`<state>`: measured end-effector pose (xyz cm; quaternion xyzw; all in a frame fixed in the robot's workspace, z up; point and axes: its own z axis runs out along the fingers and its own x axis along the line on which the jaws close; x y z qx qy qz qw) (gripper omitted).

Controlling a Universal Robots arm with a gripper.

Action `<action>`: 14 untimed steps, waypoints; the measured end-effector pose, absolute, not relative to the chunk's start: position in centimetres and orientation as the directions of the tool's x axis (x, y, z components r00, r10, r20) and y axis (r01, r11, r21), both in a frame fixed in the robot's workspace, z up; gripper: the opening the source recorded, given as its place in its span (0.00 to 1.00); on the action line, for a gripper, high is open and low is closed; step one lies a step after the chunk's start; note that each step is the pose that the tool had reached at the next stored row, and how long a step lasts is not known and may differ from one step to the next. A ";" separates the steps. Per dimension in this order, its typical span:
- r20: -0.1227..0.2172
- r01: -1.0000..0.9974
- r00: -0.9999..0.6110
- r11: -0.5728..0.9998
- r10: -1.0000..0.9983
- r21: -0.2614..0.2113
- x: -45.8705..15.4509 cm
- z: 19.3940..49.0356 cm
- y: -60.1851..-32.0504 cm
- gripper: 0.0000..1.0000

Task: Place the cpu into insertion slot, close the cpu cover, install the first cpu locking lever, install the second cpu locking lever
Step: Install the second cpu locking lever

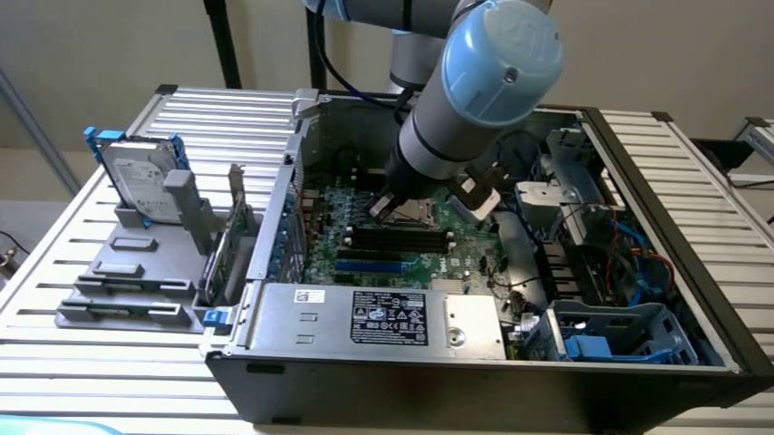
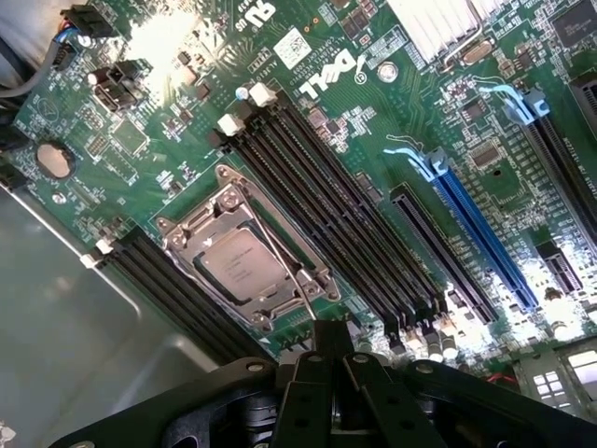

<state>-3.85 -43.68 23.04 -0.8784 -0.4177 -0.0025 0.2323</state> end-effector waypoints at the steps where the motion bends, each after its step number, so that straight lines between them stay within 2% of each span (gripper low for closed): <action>1: 0.198 0.735 0.651 -0.543 0.733 -0.406 -3.9 23.0 -43.7 0.11; 14: 0.218 0.746 0.645 -0.542 0.732 -0.386 -4.6 21.4 -43.1 0.11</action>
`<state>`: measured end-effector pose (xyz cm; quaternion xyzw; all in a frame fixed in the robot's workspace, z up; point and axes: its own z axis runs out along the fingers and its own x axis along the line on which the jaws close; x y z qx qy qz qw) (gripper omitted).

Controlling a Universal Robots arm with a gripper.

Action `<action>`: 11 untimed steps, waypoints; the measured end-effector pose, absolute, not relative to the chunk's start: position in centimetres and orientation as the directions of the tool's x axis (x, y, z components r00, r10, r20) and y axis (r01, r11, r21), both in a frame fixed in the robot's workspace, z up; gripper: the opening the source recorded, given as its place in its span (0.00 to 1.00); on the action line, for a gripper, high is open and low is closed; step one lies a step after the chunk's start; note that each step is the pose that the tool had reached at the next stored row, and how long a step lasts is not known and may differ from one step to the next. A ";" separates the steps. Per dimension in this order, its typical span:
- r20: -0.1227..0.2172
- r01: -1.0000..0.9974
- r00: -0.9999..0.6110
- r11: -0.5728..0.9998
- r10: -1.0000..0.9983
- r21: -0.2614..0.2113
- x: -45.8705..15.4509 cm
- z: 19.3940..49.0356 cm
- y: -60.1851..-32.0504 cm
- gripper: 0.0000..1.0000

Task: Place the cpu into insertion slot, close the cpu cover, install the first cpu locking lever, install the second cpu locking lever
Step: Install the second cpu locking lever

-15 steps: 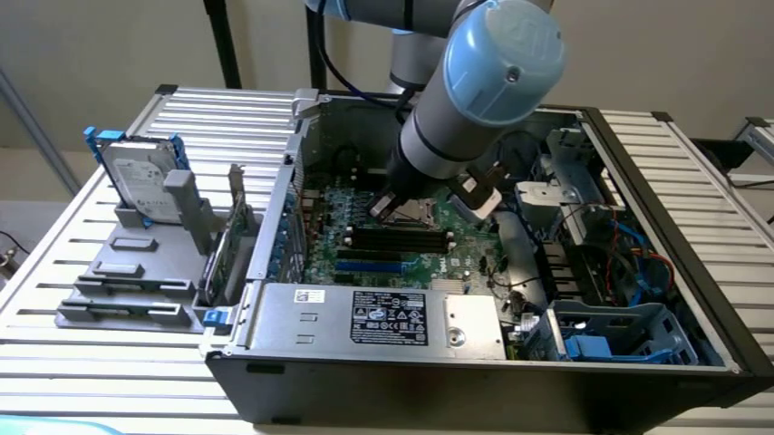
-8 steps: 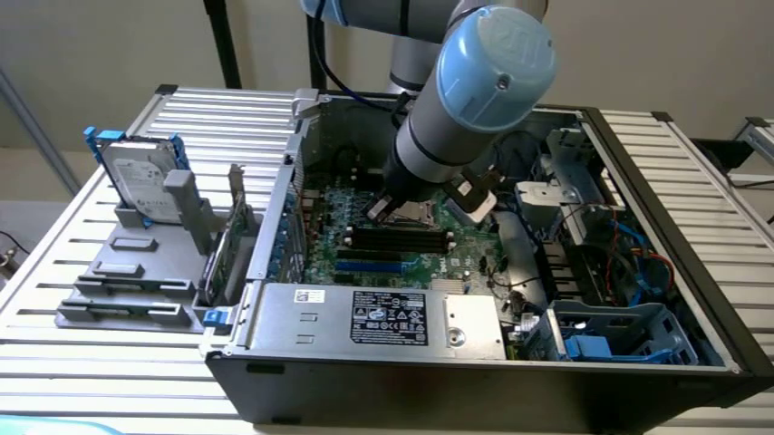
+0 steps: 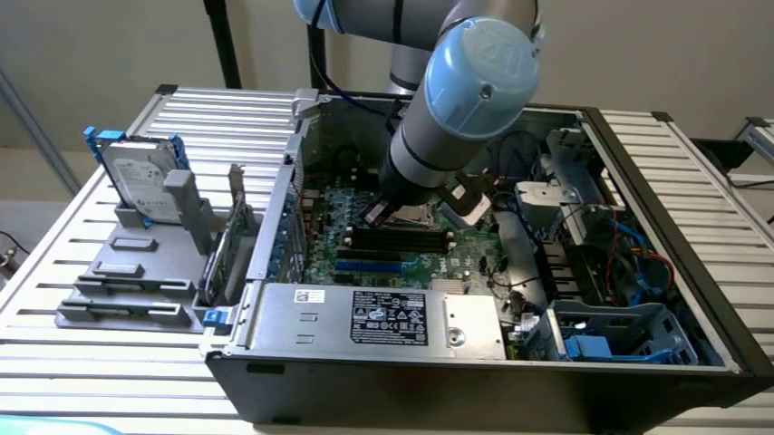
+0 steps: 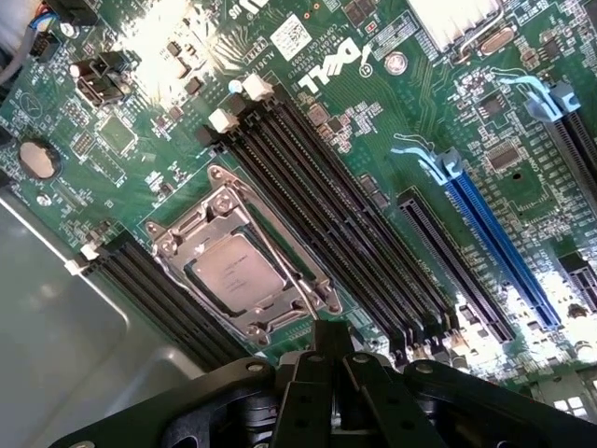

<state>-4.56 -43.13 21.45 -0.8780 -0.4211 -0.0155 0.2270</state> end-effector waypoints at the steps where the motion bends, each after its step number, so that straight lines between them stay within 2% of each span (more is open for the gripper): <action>1: 0.221 0.748 0.644 -0.542 0.732 -0.383 -4.7 21.3 -43.1 0.11; 11: 0.238 0.758 0.638 -0.542 0.732 -0.363 -5.3 20.3 -42.7 0.11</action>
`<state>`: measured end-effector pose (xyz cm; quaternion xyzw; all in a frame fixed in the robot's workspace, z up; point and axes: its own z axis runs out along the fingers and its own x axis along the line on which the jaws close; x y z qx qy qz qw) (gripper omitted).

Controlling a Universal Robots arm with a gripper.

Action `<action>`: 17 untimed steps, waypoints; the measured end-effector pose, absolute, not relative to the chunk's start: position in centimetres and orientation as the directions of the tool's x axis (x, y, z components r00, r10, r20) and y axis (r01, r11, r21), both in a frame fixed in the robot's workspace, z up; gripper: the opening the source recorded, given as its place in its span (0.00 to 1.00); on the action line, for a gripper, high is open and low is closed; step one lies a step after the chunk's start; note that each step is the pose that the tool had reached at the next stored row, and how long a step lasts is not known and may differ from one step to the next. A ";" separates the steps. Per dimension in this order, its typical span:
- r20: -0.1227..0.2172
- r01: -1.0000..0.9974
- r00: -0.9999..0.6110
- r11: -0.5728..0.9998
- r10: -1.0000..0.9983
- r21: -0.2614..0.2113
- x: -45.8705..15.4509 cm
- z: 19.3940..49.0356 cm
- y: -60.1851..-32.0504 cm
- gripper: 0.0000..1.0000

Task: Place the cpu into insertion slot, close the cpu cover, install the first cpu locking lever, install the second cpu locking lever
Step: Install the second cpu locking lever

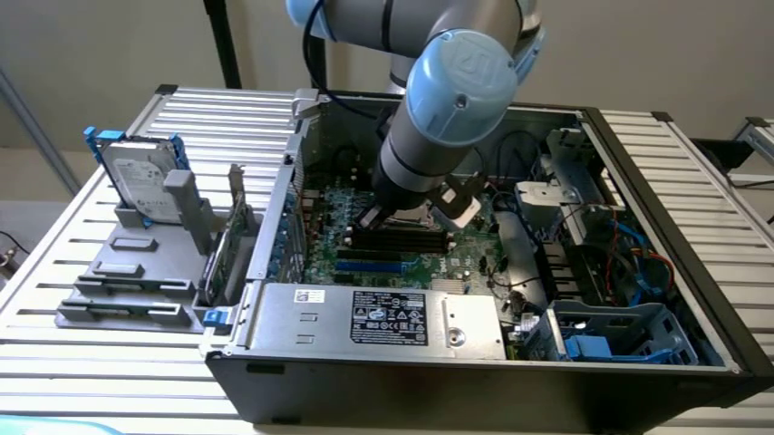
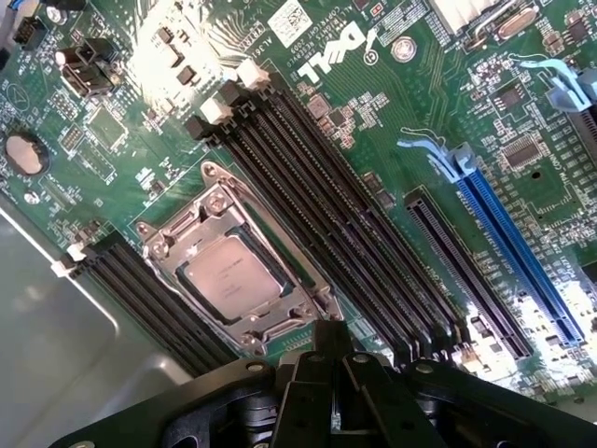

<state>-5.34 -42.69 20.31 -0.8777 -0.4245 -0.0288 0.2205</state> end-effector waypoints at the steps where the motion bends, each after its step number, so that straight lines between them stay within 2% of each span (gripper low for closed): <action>1: 0.239 0.758 0.638 -0.542 0.732 -0.361 -5.4 20.2 -42.7 0.11; 17: 0.242 0.761 0.636 -0.543 0.733 -0.354 -6.1 19.3 -42.2 0.11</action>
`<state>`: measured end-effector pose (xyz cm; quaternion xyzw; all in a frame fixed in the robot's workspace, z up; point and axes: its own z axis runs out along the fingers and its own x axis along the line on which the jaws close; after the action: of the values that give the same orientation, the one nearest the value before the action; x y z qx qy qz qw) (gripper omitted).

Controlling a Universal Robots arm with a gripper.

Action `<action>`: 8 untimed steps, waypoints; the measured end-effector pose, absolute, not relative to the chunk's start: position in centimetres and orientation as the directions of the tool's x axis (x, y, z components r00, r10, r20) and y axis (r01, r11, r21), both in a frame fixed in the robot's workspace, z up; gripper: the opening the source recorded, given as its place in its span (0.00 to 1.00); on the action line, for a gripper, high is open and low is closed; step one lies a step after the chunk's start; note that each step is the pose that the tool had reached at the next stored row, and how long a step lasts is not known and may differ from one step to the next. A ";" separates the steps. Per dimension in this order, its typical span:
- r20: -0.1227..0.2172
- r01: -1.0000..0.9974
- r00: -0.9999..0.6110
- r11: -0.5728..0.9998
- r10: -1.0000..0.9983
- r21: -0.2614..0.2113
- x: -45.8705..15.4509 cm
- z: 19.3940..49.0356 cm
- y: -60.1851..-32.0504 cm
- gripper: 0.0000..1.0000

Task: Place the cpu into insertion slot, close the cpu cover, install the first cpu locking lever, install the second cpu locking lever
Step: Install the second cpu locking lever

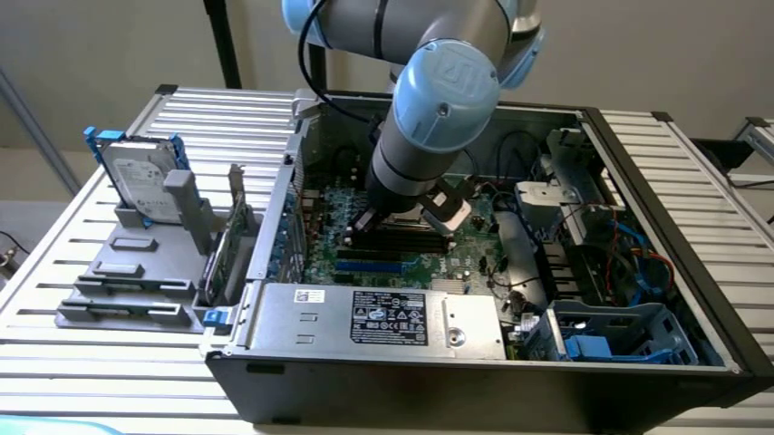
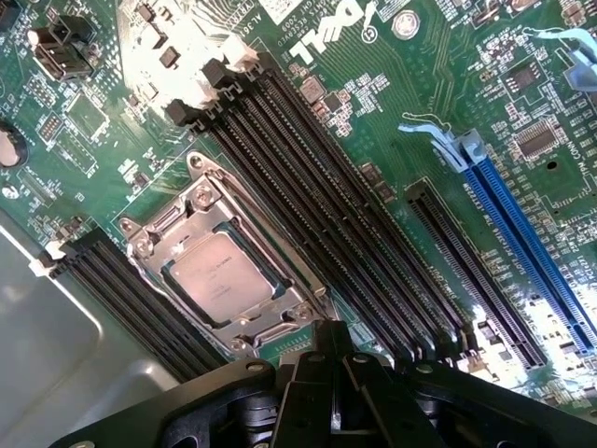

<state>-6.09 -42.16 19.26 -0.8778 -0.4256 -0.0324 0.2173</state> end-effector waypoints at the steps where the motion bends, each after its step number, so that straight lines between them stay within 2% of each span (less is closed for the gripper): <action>1: 0.242 0.761 0.636 -0.544 0.733 -0.353 -6.1 19.2 -42.1 0.11; 8: 0.241 0.762 0.635 -0.545 0.734 -0.349 -6.3 18.9 -41.8 0.11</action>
<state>-6.31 -41.82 18.86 -0.8783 -0.4259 -0.0329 0.2148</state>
